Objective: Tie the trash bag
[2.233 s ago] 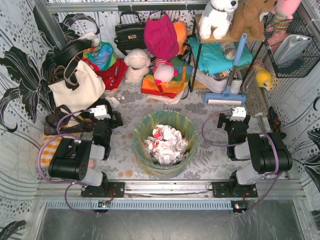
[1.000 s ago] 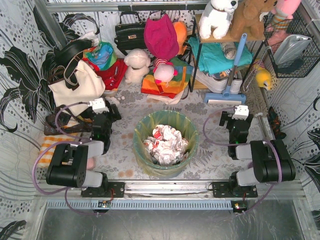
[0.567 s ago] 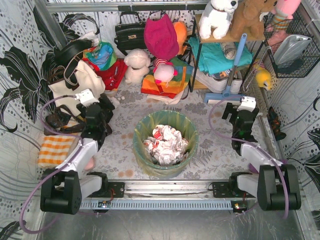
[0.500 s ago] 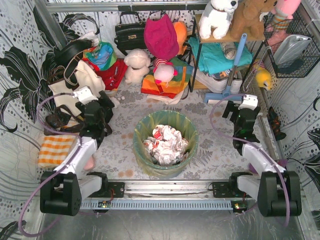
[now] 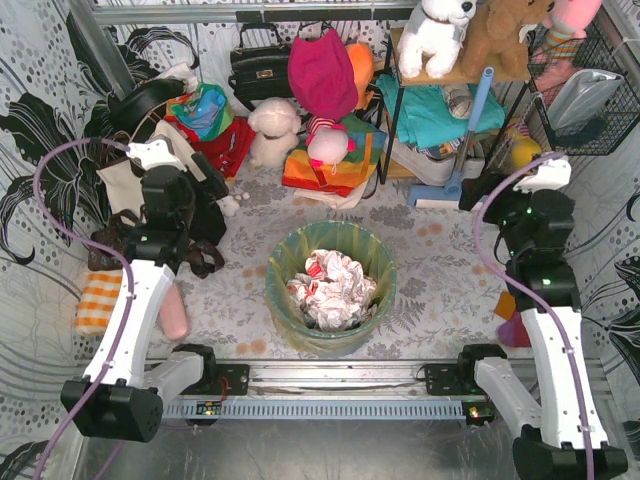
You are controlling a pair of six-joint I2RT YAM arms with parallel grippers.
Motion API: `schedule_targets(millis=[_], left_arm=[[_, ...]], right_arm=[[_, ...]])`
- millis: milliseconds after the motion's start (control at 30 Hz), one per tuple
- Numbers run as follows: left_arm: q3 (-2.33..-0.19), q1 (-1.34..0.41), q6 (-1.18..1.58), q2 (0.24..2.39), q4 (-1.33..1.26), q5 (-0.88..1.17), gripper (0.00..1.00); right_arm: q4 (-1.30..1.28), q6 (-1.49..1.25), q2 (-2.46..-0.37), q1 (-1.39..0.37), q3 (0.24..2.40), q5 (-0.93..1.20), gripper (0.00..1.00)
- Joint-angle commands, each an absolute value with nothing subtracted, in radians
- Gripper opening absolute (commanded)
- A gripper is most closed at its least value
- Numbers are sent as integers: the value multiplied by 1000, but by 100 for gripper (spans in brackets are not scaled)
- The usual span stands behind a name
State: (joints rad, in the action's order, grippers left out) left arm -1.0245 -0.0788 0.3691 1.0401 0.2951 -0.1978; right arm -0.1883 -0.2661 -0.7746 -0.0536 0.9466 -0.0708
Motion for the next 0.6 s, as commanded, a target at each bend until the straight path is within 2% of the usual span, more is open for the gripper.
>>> schedule_targets(millis=[0, 167, 367, 467, 567], left_arm=[[-1142, -83, 426, 1002, 563, -12, 98], [-1237, -115, 504, 940, 728, 21, 100], [-1316, -260, 610, 932, 921, 9, 93], [-1308, -424, 702, 946, 953, -20, 93], [-1325, -638, 787, 983, 994, -146, 93]], right_arm=[[-542, -434, -787, -49, 1134, 86, 88], [-756, -493, -861, -49, 1319, 288, 84], [-928, -442, -935, -49, 1449, 494, 78], [-962, -403, -957, -50, 1474, 569, 77], [-998, -369, -986, -51, 1483, 595, 75]])
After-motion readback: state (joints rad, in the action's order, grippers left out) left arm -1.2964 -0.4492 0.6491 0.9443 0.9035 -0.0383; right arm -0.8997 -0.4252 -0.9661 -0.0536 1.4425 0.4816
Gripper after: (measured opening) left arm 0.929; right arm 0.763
